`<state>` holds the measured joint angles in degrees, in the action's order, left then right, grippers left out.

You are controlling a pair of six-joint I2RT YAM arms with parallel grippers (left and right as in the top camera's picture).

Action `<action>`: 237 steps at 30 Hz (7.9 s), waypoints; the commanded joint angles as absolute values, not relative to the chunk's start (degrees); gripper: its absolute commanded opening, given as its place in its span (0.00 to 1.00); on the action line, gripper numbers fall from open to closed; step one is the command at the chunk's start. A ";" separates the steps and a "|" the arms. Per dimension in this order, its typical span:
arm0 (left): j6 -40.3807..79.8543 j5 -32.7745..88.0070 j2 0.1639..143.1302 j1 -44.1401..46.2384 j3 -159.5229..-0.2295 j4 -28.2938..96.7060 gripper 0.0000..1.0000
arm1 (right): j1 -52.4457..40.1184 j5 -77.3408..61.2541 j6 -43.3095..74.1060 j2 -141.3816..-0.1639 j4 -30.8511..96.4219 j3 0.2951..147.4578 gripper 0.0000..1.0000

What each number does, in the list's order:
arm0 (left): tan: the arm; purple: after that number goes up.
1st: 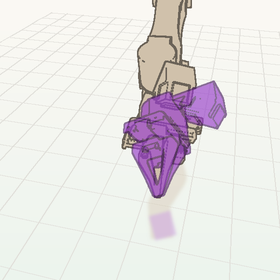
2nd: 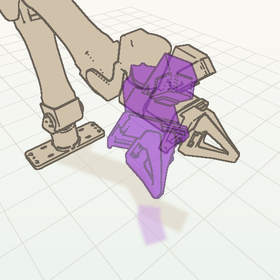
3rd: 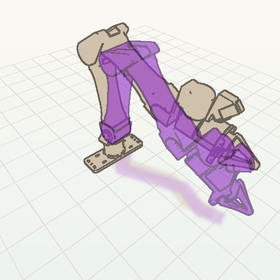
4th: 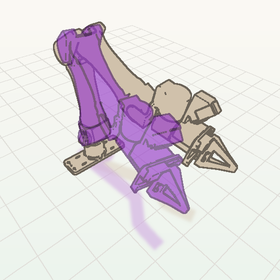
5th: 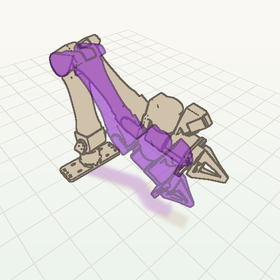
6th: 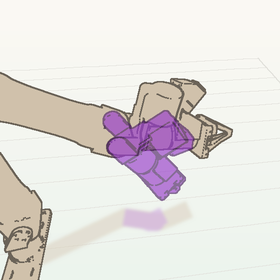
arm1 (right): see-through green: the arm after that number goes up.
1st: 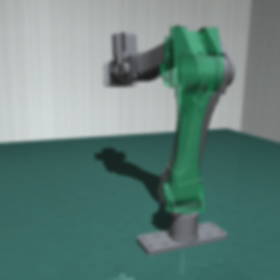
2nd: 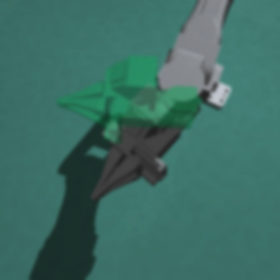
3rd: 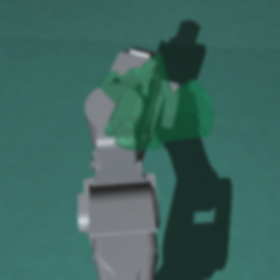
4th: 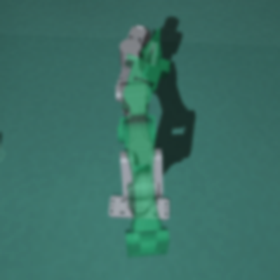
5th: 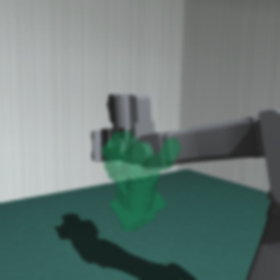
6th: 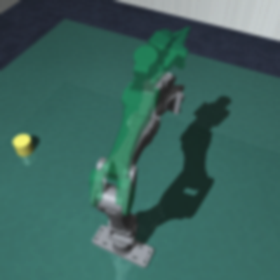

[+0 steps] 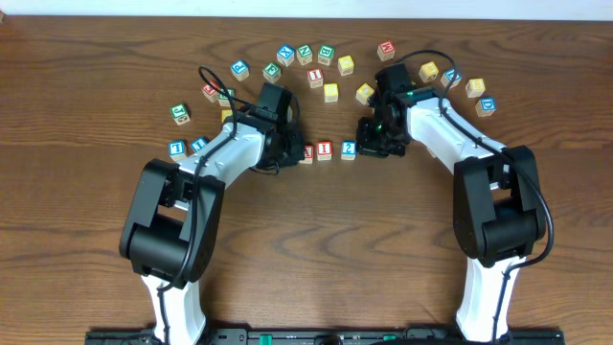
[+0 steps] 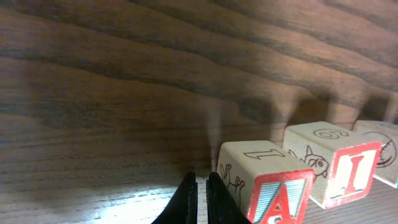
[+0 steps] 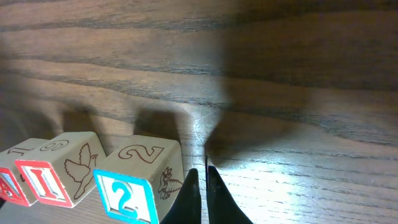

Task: Spell out AI2

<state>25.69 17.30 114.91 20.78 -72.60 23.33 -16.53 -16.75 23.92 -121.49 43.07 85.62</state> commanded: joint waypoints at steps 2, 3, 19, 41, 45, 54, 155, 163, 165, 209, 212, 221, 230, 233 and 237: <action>26.22 17.58 115.15 20.60 -72.23 23.00 0.08 | -16.97 -17.06 24.75 -121.93 43.27 85.38 0.01; 26.22 17.58 115.15 20.62 -72.23 23.00 0.07 | -16.97 -17.06 24.56 -121.93 43.27 85.38 0.01; 26.24 18.63 115.15 22.74 -72.23 20.16 0.07 | -18.26 -17.08 16.97 -121.93 42.41 85.38 0.01; 26.81 17.93 115.18 23.70 -72.23 17.41 0.07 | -18.55 -17.12 9.96 -121.93 39.59 85.38 0.01; 26.59 17.91 115.18 23.70 -72.23 17.43 0.07 | -18.81 -16.88 11.77 -121.93 39.83 85.38 0.01; 25.52 17.82 115.18 21.85 -72.23 17.56 0.07 | -16.80 -16.58 12.19 -121.19 42.52 86.63 0.01; 23.46 0.16 111.24 12.73 -72.05 23.05 0.07 | -26.48 -6.74 25.10 -124.40 34.30 92.84 0.01; 23.46 0.16 111.24 12.73 -72.05 23.07 0.07 | -28.47 -2.44 26.37 -124.42 35.33 92.84 0.01; 23.46 0.16 111.24 12.73 -72.05 23.07 0.07 | -28.49 -1.96 26.37 -124.42 35.24 92.84 0.01; 25.80 0.80 111.24 16.97 -72.05 21.54 0.07 | -25.50 -1.67 26.35 -124.09 40.97 92.55 0.01; 25.80 0.82 111.24 16.97 -72.05 21.54 0.08 | -25.76 -1.67 26.35 -124.09 40.93 91.98 0.01; 25.80 0.80 111.24 16.97 -72.05 21.54 0.07 | -26.04 -1.72 26.35 -124.09 40.64 91.77 0.01; 25.80 0.80 111.24 16.97 -72.05 21.54 0.07 | -26.48 -1.69 26.35 -124.09 41.19 91.77 0.01; 25.80 0.80 111.24 16.97 -72.05 21.54 0.08 | -26.61 -1.69 26.33 -124.09 41.30 91.77 0.01; 25.80 0.80 111.24 16.97 -72.05 21.54 0.07 | -26.61 -1.67 26.33 -124.09 40.88 91.77 0.01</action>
<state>25.52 1.13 112.14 16.95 -72.60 21.61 -25.93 -1.69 25.47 -123.76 41.06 92.20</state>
